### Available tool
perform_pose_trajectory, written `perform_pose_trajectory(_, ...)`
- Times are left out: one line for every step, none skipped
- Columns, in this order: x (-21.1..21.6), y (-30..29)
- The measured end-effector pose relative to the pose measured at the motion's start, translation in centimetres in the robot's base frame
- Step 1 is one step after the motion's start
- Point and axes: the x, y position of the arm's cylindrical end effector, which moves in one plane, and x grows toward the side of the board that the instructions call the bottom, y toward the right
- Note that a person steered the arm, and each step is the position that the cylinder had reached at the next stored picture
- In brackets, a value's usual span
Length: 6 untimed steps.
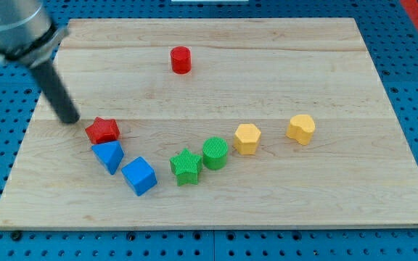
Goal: Place the red circle and the yellow heart above the red star and the yellow hexagon
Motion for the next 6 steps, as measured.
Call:
perform_pose_trajectory(-2.0, 7.8)
perform_pose_trajectory(1.7, 17.8)
perform_pose_trajectory(-4.3, 21.8)
perform_pose_trajectory(-8.9, 18.9)
perform_pose_trajectory(-10.8, 11.5)
perform_pose_trajectory(-11.5, 8.8)
